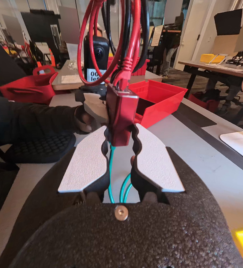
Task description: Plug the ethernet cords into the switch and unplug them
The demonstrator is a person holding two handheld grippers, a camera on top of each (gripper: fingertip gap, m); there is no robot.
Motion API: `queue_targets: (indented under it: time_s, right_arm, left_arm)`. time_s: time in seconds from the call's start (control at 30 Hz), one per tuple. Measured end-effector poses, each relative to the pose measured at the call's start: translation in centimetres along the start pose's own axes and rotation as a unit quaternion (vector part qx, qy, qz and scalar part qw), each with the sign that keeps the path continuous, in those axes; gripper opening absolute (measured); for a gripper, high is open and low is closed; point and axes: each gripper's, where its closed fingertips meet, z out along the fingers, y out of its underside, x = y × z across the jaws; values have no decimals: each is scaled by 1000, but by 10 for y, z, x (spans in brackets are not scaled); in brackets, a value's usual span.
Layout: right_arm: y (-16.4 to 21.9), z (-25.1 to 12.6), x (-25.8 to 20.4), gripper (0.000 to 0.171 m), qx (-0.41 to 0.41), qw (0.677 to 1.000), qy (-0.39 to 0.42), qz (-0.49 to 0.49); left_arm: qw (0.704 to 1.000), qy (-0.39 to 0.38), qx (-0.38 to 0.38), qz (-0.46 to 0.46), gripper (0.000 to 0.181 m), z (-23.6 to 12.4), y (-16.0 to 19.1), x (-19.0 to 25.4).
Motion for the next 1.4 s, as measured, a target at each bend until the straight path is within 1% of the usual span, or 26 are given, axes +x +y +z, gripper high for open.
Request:
queue_targets:
  time_s: [0.1, 0.17, 0.23, 0.27, 0.37, 0.47, 0.6, 0.7, 0.8, 1.4]
  right_arm:
    - [11, 0, 3, 31, 6, 998, -21, 53]
    - [22, 6, -1, 31, -2, 996, -39, 76]
    - [23, 14, -7, 29, 5, 997, -40, 70]
    - [19, 17, -9, 25, 17, 997, -35, 66]
    - [13, 20, -6, 13, 46, 996, -13, 78]
    - [13, 20, -7, 14, 56, 993, -21, 106]
    - [7, 20, -11, 15, 80, 989, -34, 120]
    - [4, 19, -13, 18, 88, 985, -49, 143]
    - [5, 18, -11, 17, 89, 986, -39, 134]
    - [2, 17, -6, 15, 104, 982, -8, 156]
  left_arm:
    - [998, -4, 56, -26, 27, -7, -13, -7]
    - [995, -11, 93, -30, 27, -12, -21, -11]
    - [994, -21, 103, -27, 27, -14, -23, -13]
    - [994, -22, 108, -25, 30, -14, -23, -12]
    - [992, -15, 125, -25, 27, -14, -26, -9]
    - [991, -15, 134, -23, 27, -12, -26, -7]
    - [988, -5, 151, -29, 28, -13, -30, -4]
    - [988, -9, 153, -17, 27, -13, -31, -2]
    - [988, -11, 155, -8, 27, -11, -29, -1]
    - [986, -27, 156, -42, 28, -11, -27, -8]
